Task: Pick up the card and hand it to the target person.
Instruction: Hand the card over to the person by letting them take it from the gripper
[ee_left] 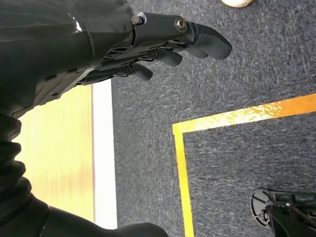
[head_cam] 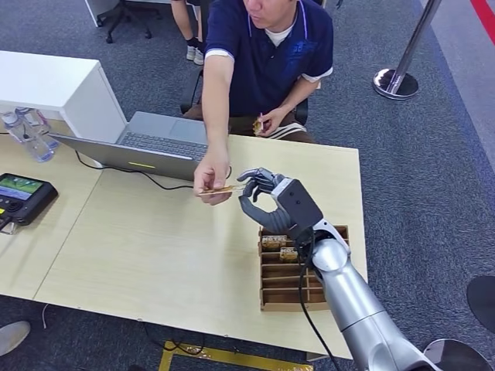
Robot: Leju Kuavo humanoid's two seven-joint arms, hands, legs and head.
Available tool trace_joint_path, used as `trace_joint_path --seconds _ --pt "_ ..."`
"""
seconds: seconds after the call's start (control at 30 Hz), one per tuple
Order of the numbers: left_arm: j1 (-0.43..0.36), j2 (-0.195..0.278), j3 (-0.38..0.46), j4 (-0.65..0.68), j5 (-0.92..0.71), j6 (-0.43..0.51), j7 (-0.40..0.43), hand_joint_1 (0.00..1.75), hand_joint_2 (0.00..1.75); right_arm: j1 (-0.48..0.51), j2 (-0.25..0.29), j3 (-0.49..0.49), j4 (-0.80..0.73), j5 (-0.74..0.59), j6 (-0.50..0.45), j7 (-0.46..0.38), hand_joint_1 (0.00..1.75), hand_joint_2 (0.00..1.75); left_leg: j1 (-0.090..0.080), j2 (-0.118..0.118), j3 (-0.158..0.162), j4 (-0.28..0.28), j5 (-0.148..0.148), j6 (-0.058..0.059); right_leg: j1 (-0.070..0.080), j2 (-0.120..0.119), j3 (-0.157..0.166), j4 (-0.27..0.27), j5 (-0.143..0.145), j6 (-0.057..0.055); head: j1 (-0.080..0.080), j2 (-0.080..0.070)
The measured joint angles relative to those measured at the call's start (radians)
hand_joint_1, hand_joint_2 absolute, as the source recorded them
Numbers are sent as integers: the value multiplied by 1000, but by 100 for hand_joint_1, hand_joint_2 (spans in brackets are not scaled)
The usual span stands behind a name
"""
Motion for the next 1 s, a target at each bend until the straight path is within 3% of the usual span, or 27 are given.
trace_joint_path --seconds 0.13,0.33,0.47,0.73,1.0 --pt "0 0 -1 0 1 0 -8 0 0 -2 0 0 6 0 0 2 0 175 0 0 0 0 0 0 0 0 0 0 0 0 0 0" --pt "0 0 -1 0 8 2 -10 0 0 -3 0 0 7 -3 0 9 19 175 0 0 0 0 0 0 0 0 0 0 0 0 0 0" --pt "0 0 -1 0 13 2 -11 0 0 -9 -3 0 7 -3 -2 11 150 175 0 0 0 0 0 0 0 0 0 0 0 0 0 0" --pt "1 1 -1 0 36 5 -11 0 0 -6 -30 -32 -7 -18 -73 3 152 175 0 0 0 0 0 0 0 0 0 0 0 0 0 0" --pt "12 1 3 0 61 17 -16 0 0 65 -137 -252 -69 -21 -219 -27 154 175 -1 -1 8 1 0 0 -1 -1 0 -1 1 1 0 0"
